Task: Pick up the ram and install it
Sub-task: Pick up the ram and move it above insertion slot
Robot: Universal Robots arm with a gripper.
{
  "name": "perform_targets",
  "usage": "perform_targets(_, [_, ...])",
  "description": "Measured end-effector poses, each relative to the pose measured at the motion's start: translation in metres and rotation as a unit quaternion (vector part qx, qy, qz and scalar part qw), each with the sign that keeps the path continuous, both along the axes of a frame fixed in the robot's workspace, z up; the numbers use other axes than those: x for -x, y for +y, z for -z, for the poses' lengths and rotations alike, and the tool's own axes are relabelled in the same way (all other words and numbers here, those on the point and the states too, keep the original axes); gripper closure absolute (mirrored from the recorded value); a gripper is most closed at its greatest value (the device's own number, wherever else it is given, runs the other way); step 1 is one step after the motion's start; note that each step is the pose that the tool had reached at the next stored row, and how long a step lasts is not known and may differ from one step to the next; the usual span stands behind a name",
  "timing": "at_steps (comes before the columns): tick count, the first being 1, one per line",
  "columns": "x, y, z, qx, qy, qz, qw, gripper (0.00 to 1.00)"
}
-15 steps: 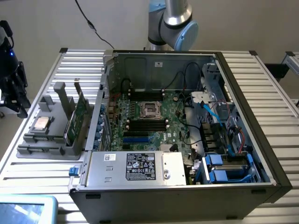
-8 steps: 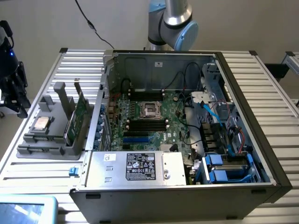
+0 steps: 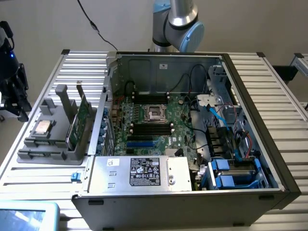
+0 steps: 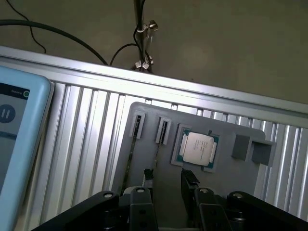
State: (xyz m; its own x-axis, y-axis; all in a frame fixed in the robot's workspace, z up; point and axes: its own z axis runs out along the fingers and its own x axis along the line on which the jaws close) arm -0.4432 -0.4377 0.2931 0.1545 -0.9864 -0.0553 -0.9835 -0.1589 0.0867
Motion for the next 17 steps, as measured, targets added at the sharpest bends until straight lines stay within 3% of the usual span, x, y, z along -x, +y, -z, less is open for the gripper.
perform_targets(6, [0.0,-0.0002,0.0008,0.0,-0.0001,0.0,1.0,0.64])
perform_targets(17, [0.0,-0.0074,0.0039,-0.0002,0.0009,0.028,0.9996,0.64])
